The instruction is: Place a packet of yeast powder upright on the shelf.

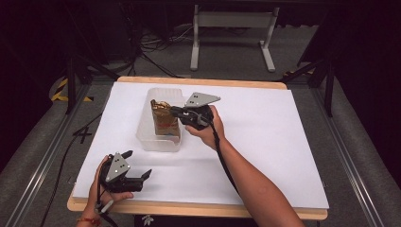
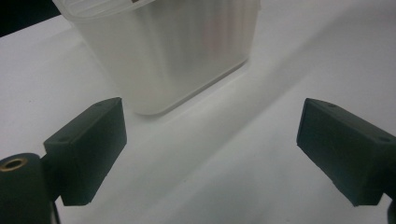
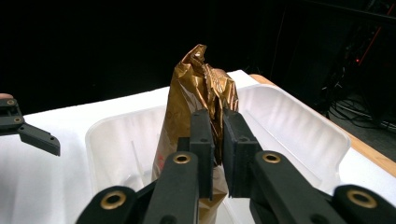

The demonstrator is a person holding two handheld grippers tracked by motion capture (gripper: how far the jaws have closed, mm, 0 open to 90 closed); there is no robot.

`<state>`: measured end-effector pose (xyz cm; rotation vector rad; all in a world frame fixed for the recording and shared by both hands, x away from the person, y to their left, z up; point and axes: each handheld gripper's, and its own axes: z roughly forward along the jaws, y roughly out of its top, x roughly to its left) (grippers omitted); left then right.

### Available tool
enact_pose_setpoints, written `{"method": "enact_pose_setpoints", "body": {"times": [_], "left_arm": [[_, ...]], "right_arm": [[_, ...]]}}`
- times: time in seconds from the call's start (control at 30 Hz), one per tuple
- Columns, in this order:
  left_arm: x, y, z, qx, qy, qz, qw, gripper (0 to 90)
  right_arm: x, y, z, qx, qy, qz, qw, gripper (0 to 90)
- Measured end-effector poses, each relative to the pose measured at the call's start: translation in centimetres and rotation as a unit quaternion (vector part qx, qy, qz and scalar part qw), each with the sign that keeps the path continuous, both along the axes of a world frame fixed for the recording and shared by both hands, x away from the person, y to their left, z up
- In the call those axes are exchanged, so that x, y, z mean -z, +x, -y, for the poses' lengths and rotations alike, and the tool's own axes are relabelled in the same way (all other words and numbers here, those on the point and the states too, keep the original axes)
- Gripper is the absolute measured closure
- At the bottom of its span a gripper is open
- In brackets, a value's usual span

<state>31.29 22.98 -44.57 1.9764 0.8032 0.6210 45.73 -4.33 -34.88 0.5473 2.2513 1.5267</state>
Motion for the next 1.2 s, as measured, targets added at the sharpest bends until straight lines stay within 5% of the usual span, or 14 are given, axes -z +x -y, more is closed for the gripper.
{"method": "enact_pose_setpoints", "body": {"times": [0.73, 1.2], "left_arm": [[0.0, 0.0, -0.1, -0.003, 0.002, 0.0, 1.0, 9.2], [0.1, 0.1, 0.1, -0.005, 0.008, -0.001, 1.0, 9.2]], "right_arm": [[-1.1, -0.7, 0.3, 0.001, -0.038, 0.007, 0.9992, 69.7], [-2.4, -1.3, 2.5, 0.014, -0.06, 0.02, 0.9979, 66.9]]}}
